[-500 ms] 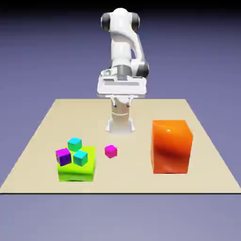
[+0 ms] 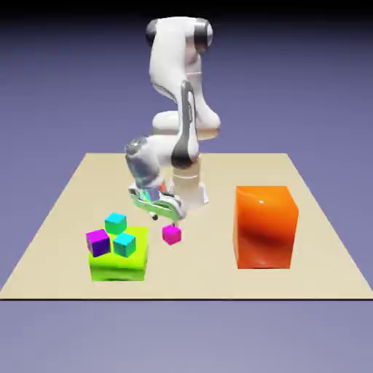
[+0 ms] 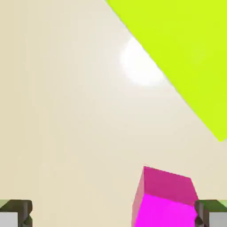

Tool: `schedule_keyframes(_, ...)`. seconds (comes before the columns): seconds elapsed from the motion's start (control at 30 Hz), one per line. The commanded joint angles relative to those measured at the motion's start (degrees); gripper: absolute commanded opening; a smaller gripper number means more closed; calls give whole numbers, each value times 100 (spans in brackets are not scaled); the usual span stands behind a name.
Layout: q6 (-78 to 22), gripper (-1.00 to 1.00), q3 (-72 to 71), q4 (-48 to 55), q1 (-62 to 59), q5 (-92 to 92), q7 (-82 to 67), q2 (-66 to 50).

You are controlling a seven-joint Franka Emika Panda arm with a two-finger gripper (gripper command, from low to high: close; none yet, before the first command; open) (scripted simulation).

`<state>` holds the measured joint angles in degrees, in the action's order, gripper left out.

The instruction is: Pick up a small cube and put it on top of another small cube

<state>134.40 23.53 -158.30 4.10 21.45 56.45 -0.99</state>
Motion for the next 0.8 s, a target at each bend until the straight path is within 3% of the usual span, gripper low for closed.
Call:
schedule_keyframes(0.0, -229, 0, 136, 16, -2, 124, 81, -194)
schedule_keyframes(0.27, 722, 0, -680, -7, -195, 1633, -980, -1426)
schedule_keyframes(0.3, 722, -100, -680, -7, -195, 1633, -980, -1426)
schedule_keyframes(0.53, -219, -100, 128, 15, -4, 140, 70, -208)
schedule_keyframes(0.77, -824, -100, -645, 1050, -809, 871, 1087, -527)
